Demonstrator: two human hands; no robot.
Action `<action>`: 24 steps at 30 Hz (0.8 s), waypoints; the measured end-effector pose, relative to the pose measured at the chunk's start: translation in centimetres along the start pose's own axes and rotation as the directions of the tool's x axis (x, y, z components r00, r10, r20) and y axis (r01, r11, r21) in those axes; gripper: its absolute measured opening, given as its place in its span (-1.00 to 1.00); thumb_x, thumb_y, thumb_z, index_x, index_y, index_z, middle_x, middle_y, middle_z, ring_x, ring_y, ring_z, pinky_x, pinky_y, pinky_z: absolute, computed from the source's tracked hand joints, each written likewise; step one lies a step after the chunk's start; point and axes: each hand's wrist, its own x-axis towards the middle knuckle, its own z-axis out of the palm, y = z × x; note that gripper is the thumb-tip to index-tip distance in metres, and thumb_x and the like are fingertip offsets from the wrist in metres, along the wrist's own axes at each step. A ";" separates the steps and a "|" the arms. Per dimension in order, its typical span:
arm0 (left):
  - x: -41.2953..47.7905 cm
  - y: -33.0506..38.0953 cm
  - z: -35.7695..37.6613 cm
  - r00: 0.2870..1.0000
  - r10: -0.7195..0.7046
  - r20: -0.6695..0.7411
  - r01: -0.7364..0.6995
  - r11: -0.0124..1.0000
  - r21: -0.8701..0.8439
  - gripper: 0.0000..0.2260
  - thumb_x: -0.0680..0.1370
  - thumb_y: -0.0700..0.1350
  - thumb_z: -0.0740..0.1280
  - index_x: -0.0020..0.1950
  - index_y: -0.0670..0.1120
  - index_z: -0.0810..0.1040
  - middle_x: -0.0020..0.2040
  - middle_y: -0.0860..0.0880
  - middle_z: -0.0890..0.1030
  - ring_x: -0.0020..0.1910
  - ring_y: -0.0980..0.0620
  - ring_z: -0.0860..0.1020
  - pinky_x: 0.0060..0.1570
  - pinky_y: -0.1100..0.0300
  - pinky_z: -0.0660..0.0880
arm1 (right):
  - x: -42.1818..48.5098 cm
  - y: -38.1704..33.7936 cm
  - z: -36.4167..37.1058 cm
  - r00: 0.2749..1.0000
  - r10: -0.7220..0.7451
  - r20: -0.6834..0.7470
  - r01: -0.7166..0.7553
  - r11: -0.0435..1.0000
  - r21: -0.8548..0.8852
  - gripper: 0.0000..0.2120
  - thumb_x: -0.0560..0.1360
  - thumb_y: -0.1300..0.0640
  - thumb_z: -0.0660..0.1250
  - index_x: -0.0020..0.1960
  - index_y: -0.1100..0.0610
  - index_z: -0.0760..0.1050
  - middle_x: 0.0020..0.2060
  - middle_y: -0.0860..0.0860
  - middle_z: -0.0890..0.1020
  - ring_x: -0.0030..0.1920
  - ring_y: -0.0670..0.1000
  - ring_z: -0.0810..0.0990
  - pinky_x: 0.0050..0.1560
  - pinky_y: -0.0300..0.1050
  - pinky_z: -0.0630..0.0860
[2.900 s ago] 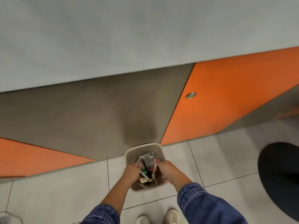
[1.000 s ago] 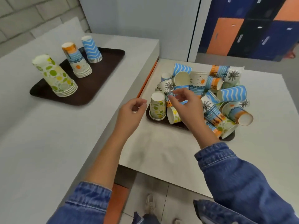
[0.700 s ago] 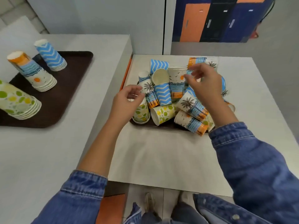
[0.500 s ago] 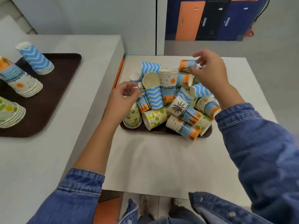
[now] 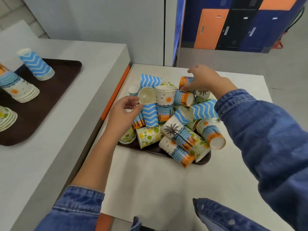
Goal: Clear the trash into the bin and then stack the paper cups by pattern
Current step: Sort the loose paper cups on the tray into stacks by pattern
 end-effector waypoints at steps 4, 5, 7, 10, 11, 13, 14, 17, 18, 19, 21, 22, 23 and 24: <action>-0.4 0.0 2.0 0.995 -0.100 0.017 0.101 0.995 -0.012 -0.85 0.48 -0.08 0.41 0.04 0.00 0.56 -0.09 0.05 0.58 -0.13 0.18 0.52 -0.16 0.41 0.43 | 0.8 0.7 0.3 0.997 0.049 0.065 -0.049 0.999 0.005 -0.14 0.31 -0.33 0.40 0.42 0.14 0.30 0.34 0.16 0.42 0.29 0.20 0.42 0.20 0.10 0.43; -0.5 -0.1 2.5 0.993 -0.115 0.031 0.116 0.993 -0.021 -0.86 0.48 -0.08 0.42 0.03 0.00 0.56 -0.10 0.03 0.58 -0.12 0.15 0.53 -0.13 0.36 0.45 | 0.9 0.9 0.5 0.995 0.055 0.079 -0.056 0.998 0.012 -0.14 0.31 -0.33 0.40 0.42 0.14 0.30 0.34 0.16 0.42 0.30 0.20 0.42 0.20 0.10 0.42; -0.7 -0.6 3.5 0.991 -0.123 0.060 0.124 0.992 -0.016 -0.84 0.47 -0.09 0.43 0.02 0.01 0.56 -0.09 0.02 0.58 -0.08 0.09 0.54 -0.06 0.25 0.50 | 1.2 1.1 0.7 0.994 0.057 0.097 -0.061 0.997 0.038 -0.17 0.32 -0.31 0.41 0.42 0.14 0.30 0.33 0.15 0.44 0.29 0.20 0.42 0.22 0.09 0.42; -0.8 -1.5 4.4 0.987 -0.127 0.099 0.126 0.992 0.014 -0.80 0.45 -0.07 0.45 0.05 0.01 0.55 -0.07 0.04 0.57 -0.04 0.05 0.55 -0.02 0.20 0.50 | 1.4 1.3 0.9 0.993 0.058 0.107 -0.065 0.996 0.065 -0.21 0.34 -0.27 0.42 0.41 0.13 0.31 0.31 0.13 0.47 0.26 0.17 0.45 0.20 0.07 0.43; -0.8 -1.6 4.6 0.985 -0.135 0.103 0.134 0.991 0.018 -0.77 0.45 -0.06 0.45 0.07 0.01 0.54 -0.05 0.02 0.57 -0.03 0.04 0.55 -0.02 0.19 0.51 | 1.5 1.3 1.0 0.993 0.056 0.104 -0.063 0.996 0.066 -0.22 0.34 -0.26 0.42 0.41 0.12 0.31 0.30 0.13 0.47 0.26 0.17 0.45 0.20 0.07 0.43; -0.6 -1.5 4.8 0.984 -0.152 0.093 0.151 0.988 0.014 -0.71 0.44 -0.04 0.46 0.13 0.00 0.53 0.00 -0.02 0.56 -0.02 0.03 0.54 -0.02 0.18 0.51 | 1.6 1.2 1.1 0.995 0.046 0.090 -0.052 0.997 0.061 -0.24 0.35 -0.23 0.43 0.41 0.12 0.32 0.30 0.12 0.48 0.25 0.16 0.46 0.19 0.07 0.45; -0.4 -1.4 4.9 0.984 -0.157 0.079 0.156 0.988 0.012 -0.67 0.43 -0.03 0.46 0.15 -0.01 0.51 0.01 -0.02 0.55 -0.02 0.04 0.53 -0.02 0.18 0.50 | 1.6 1.2 1.1 0.996 0.040 0.081 -0.045 0.998 0.055 -0.26 0.35 -0.22 0.43 0.40 0.12 0.33 0.28 0.12 0.49 0.24 0.16 0.47 0.18 0.06 0.45; 0.1 -0.6 5.4 0.988 -0.151 0.017 0.151 0.988 0.018 -0.60 0.42 0.01 0.47 0.21 0.03 0.46 0.03 0.02 0.51 0.00 0.08 0.50 0.00 0.20 0.49 | 1.9 1.3 1.2 0.998 0.030 0.053 -0.033 0.998 0.045 -0.32 0.37 -0.17 0.44 0.38 0.11 0.36 0.25 0.12 0.51 0.21 0.15 0.48 0.15 0.05 0.45; 0.4 -0.3 5.6 0.989 -0.147 -0.001 0.147 0.989 0.020 -0.56 0.41 0.03 0.47 0.23 0.03 0.44 0.05 0.02 0.50 0.02 0.09 0.49 0.02 0.18 0.49 | 2.0 1.4 1.2 0.998 0.029 0.050 -0.031 0.998 0.047 -0.33 0.37 -0.15 0.44 0.38 0.11 0.37 0.24 0.12 0.51 0.20 0.15 0.49 0.14 0.04 0.46; 0.7 0.0 5.9 0.990 -0.142 -0.016 0.143 0.989 0.028 -0.53 0.41 0.06 0.47 0.26 0.03 0.43 0.08 0.02 0.49 0.05 0.09 0.49 0.04 0.17 0.48 | 2.0 1.4 1.2 0.999 0.027 0.046 -0.029 0.998 0.051 -0.33 0.37 -0.14 0.45 0.37 0.10 0.37 0.22 0.12 0.51 0.18 0.15 0.49 0.12 0.04 0.46; 1.4 0.5 6.5 0.989 -0.142 -0.042 0.144 0.988 0.061 -0.44 0.39 0.13 0.47 0.31 -0.01 0.40 0.13 0.01 0.47 0.10 0.07 0.46 0.06 0.17 0.45 | 2.1 1.6 1.1 0.999 0.024 0.027 -0.026 0.997 0.068 -0.33 0.36 -0.14 0.46 0.37 0.09 0.37 0.21 0.12 0.51 0.17 0.15 0.50 0.11 0.04 0.47; 1.8 0.6 6.9 0.988 -0.145 -0.057 0.149 0.985 0.082 -0.40 0.37 0.16 0.46 0.33 -0.02 0.39 0.16 0.01 0.46 0.14 0.06 0.45 0.08 0.16 0.44 | 2.0 1.6 1.1 1.000 0.024 0.014 -0.025 0.997 0.078 -0.32 0.36 -0.14 0.46 0.38 0.09 0.37 0.22 0.12 0.51 0.17 0.15 0.50 0.11 0.04 0.47; 2.2 0.7 7.4 0.987 -0.145 -0.073 0.152 0.983 0.106 -0.35 0.35 0.20 0.46 0.34 -0.04 0.38 0.19 -0.01 0.45 0.18 0.03 0.43 0.14 0.11 0.44 | 2.0 1.7 1.1 1.000 0.025 -0.003 -0.025 0.996 0.090 -0.32 0.36 -0.14 0.46 0.39 0.09 0.36 0.22 0.12 0.50 0.18 0.15 0.49 0.11 0.04 0.47; 2.5 0.8 8.0 0.986 -0.144 -0.089 0.156 0.978 0.139 -0.31 0.33 0.23 0.46 0.34 -0.06 0.37 0.22 -0.03 0.44 0.24 -0.01 0.41 0.19 0.05 0.43 | 1.9 1.8 1.0 0.999 0.027 -0.023 -0.024 0.994 0.106 -0.32 0.37 -0.14 0.46 0.39 0.08 0.35 0.23 0.12 0.50 0.18 0.15 0.49 0.11 0.04 0.47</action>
